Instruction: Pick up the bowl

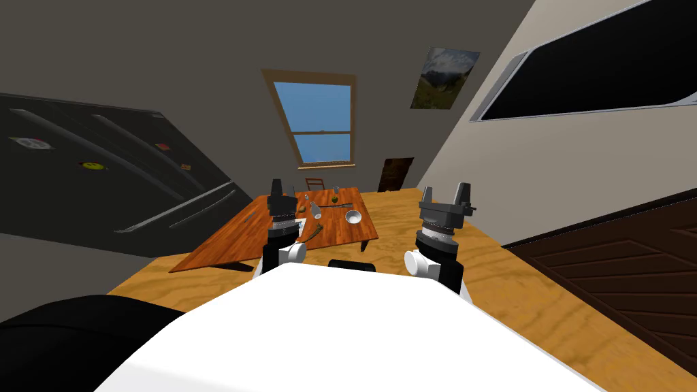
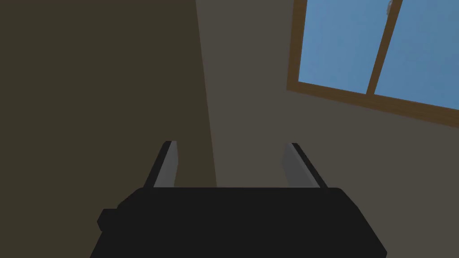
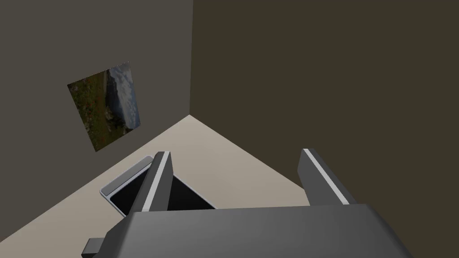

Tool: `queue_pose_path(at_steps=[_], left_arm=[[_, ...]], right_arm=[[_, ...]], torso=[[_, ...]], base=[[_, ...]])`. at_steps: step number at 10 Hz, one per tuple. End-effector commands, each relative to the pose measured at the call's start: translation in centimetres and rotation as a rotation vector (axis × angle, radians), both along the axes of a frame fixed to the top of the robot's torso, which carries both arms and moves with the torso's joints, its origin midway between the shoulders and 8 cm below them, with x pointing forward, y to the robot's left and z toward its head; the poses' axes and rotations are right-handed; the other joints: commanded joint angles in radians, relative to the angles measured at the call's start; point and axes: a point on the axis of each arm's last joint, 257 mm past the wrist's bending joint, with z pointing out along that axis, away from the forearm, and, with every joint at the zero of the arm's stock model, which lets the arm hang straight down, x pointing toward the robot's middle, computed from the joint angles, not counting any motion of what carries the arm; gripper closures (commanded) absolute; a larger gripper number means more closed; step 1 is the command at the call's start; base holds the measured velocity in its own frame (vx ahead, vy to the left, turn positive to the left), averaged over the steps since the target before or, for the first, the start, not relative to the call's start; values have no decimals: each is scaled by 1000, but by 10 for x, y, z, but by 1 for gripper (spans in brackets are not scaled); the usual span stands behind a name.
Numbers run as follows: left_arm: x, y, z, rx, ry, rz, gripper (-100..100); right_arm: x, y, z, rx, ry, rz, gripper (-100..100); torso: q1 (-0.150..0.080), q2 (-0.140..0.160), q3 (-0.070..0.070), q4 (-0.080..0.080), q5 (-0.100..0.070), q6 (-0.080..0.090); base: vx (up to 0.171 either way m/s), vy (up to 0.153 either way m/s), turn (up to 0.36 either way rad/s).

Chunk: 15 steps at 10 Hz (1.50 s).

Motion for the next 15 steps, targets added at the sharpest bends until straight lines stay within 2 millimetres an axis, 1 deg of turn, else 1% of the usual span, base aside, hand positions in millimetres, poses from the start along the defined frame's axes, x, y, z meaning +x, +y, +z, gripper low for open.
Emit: queue_pose_path(at_steps=[1,4,7,8,10,11,12,13,14,15], left_arm=[[6,0,-11,20,32,-16,-100],[19,5,-39,41,108,-40,-100],[33,16,-81,45,215,-62,-100],[34,17,-83,44,219,-61,-100],[42,28,-119,35,305,-73,-100],[45,34,-135,29,345,-78,-100],[46,36,-142,26,359,-76,-100],[47,42,-156,19,396,-82,-100],[48,44,-164,16,411,-79,-100],[49,50,-180,6,451,-84,-100]], right_arm=[[0,0,0,0,0,0,0],[0,0,0,0,0,0,0],[0,0,0,0,0,0,0],[0,0,0,0,0,0,0],[0,0,0,0,0,0,0],[0,0,0,0,0,0,0],[0,0,0,0,0,0,0],[0,0,0,0,0,0,0],[0,0,0,0,0,0,0],[0,0,0,0,0,0,0]], torso=[[0,0,0,0,0,0],[-9,1,1,0,-2,0],[-11,1,1,0,-2,0],[-12,0,0,0,-3,0],[-8,-1,-1,0,-2,0],[-11,-1,-1,0,-2,0],[-14,-1,-1,0,-3,0],[-10,-1,-1,0,-3,0],[-9,-1,-1,0,-2,0],[-7,0,0,0,-2,0]], base=[[-10,-61,-80],[-18,-140,-88],[-7,-172,-128],[16,-122,-37],[26,-149,-130],[26,-216,-205],[29,-142,-33],[32,-123,-97],[18,-99,-70],[26,-114,-143]])
